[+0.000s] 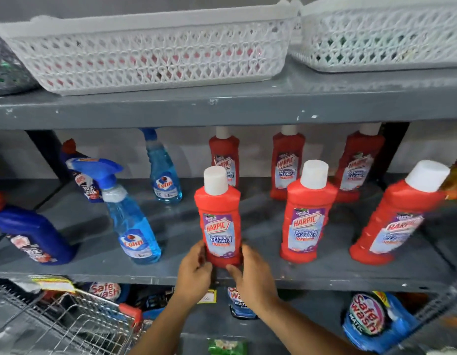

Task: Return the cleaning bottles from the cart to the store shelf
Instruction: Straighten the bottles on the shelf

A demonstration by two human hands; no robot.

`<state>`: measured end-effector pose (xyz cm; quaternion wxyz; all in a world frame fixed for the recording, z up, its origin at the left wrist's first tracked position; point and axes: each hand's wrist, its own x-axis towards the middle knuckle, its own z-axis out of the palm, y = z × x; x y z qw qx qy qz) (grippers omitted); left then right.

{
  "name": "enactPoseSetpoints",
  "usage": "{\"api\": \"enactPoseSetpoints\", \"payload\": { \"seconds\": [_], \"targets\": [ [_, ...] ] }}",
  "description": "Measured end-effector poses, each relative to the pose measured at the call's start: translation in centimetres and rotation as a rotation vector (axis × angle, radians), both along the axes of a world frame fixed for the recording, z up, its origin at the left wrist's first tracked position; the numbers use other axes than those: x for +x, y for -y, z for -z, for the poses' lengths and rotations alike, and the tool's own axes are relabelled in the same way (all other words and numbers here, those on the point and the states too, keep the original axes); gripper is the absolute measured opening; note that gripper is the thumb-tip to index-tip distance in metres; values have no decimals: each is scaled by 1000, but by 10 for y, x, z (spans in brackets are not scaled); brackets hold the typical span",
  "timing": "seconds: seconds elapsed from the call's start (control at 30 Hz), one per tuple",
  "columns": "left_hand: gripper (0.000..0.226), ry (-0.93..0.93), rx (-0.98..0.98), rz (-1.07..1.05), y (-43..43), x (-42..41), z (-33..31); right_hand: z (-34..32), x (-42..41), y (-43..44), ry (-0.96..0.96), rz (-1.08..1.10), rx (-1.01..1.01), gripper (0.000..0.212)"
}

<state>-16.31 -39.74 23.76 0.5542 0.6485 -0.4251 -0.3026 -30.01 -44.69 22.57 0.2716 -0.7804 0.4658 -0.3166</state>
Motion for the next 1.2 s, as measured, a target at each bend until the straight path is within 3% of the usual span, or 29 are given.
{"api": "enactPoseSetpoints", "payload": {
  "seconds": [0.13,0.23,0.27,0.37,0.43,0.5,0.57,0.7,0.93,1.03,1.1,1.2],
  "targets": [
    [62,32,-6,-28,-7,2,-1,0,0,-5,-25,-31,-35,55],
    [37,325,-209,-280,-32,-15,-2,5,-25,-24,124,50,-163,48],
    [33,377,-292,-255,-40,-27,-3,7,-39,-28,208,141,-236,40],
    [47,244,-292,136,-33,-72,-1,7,-89,-13,360,424,-324,42],
    [67,145,-120,319,-10,-98,2,0,-116,9,315,459,-168,65],
    [79,52,7,386,17,-120,-5,-11,-126,27,287,307,71,81],
    [83,8,3,408,36,-132,-10,-10,-129,35,216,159,159,79],
    [78,-30,22,332,43,-130,7,-3,-138,33,151,156,96,58],
    [72,-58,5,216,38,-141,8,-4,-141,36,109,118,27,59],
    [54,141,-111,-21,25,-152,7,-5,-150,24,196,108,-32,61],
    [39,331,-264,-151,11,-173,4,0,-172,13,340,218,-172,55],
    [64,365,-324,184,19,-226,-6,3,-232,29,457,485,-322,61]
  ]
}}
